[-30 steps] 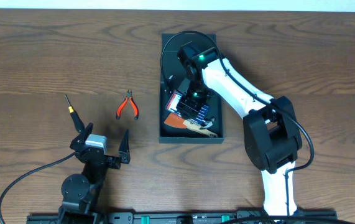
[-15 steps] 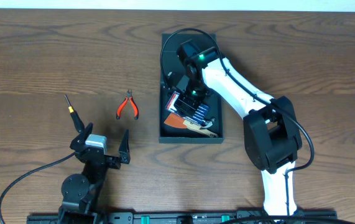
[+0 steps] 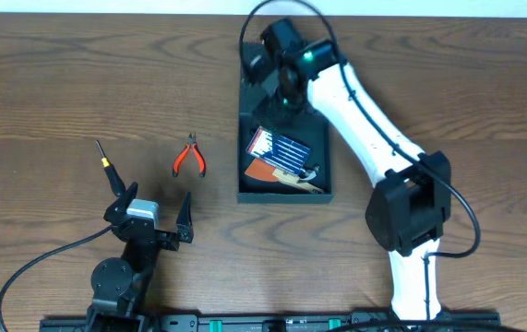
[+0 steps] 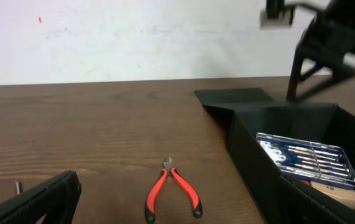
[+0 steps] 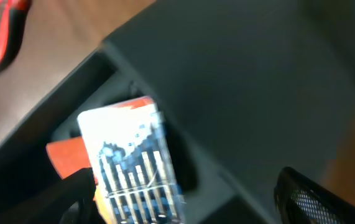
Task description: Pack container
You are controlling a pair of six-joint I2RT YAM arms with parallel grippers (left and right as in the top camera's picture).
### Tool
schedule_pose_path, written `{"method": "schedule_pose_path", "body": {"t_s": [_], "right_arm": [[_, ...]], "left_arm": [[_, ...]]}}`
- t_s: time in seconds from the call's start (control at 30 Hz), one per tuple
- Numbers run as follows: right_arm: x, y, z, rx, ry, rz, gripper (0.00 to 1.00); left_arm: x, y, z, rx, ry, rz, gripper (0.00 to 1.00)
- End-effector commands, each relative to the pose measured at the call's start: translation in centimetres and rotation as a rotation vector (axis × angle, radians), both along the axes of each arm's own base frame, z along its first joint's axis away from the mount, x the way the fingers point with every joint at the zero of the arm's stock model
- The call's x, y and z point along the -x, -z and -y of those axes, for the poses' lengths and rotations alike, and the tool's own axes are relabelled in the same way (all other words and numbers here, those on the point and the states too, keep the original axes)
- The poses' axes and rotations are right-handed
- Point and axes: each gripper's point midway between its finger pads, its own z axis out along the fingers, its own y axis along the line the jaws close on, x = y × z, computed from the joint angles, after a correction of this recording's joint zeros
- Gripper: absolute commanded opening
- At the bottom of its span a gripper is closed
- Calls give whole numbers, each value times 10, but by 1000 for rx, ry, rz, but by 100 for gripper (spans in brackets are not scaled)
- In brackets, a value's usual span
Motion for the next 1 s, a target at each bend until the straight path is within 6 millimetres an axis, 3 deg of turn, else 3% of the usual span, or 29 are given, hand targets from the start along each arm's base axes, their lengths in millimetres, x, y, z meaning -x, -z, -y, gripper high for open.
{"method": "schedule_pose_path", "body": {"t_s": [0.0,0.13,0.23,0.4,0.7,0.83,0.97], "right_arm": [[-18,-41,16,-22,116,80,85],[-29,-68,33,-36,231,123,88],[-40,-83,59,-33,364,154,92],[-49,-87,127,18,655,154,99],[-33,-77,255,80,1005,44,99],[-29,-76,285,78,1071,25,99],[-26,-75,296,80,1097,19,99]], "left_arm": [[2,15,5,-1,27,-46,99],[2,15,5,-2,27,-46,99],[2,15,5,-2,27,-46,98],[2,15,5,-2,27,-46,99],[2,15,5,-2,27,-46,99],[2,15,5,-2,27,-46,99],[2,15,5,-2,27,-46,99]]}}
